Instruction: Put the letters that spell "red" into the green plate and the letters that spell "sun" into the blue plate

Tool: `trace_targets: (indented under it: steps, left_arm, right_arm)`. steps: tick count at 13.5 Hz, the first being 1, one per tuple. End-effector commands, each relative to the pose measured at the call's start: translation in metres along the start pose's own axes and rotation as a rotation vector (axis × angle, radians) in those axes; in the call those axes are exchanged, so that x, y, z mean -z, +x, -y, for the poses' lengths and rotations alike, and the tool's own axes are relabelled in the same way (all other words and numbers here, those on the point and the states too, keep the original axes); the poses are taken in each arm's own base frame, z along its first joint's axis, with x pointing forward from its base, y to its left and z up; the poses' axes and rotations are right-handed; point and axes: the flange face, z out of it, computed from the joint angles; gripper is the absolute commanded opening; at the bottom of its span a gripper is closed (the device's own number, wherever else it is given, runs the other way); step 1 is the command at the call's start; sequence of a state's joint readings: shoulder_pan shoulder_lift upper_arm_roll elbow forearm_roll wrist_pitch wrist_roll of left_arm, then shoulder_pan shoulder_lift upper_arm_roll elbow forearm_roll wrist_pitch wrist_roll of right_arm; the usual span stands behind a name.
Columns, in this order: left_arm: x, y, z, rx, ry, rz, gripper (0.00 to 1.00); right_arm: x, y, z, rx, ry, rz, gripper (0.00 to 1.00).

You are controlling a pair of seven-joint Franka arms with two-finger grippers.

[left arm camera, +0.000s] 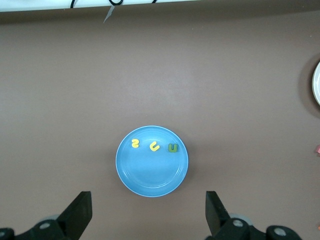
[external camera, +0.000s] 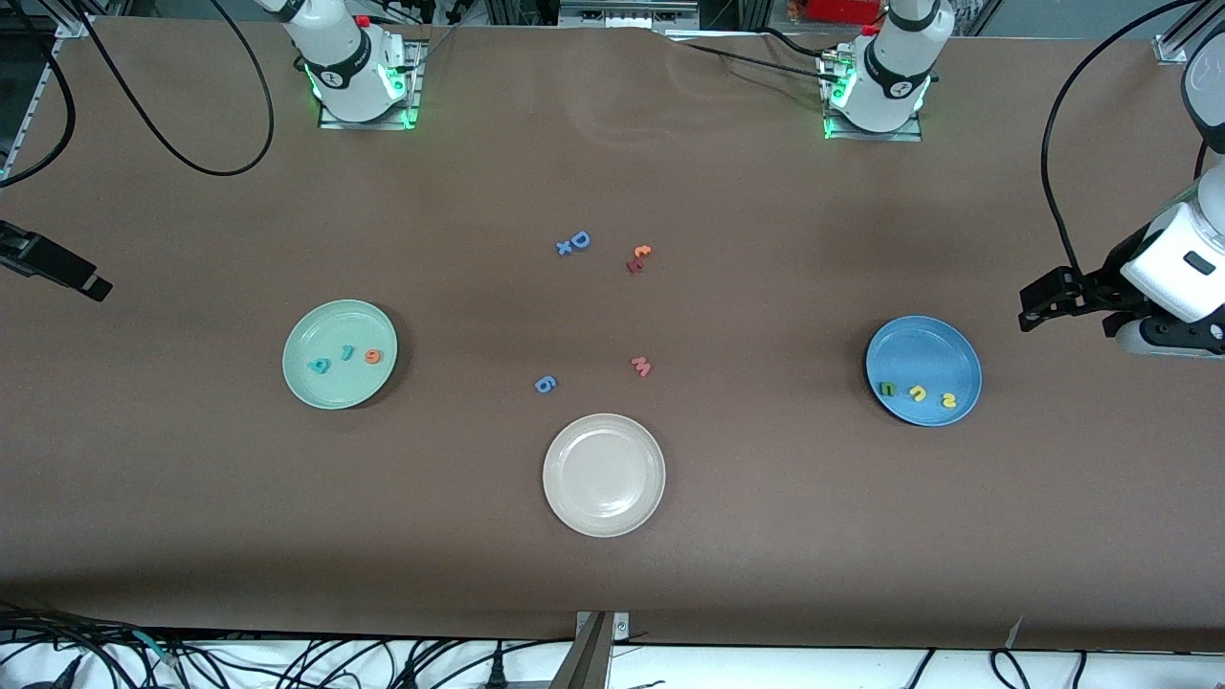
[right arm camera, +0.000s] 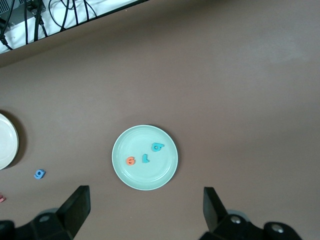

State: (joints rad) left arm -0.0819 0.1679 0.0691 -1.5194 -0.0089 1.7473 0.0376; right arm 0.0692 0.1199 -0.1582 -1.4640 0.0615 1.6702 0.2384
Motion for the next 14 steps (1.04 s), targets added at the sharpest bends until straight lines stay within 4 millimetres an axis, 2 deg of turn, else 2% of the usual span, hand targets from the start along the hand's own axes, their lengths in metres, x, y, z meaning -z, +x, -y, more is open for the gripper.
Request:
trace_targets:
  steps: [1, 14]
  left_arm:
    - [0.0092, -0.01, -0.007, 0.004, -0.017, -0.005, 1.0]
    - [0.0113, -0.0153, -0.0085, 0.002, -0.022, 0.041, 1.0]
  right_arm:
    - [0.0046, -0.0031, -0.0024, -0.006, 0.005, -0.009, 1.0]
    - [0.0029, -0.0031, -0.0015, 0.0, 0.004, -0.006, 1.0]
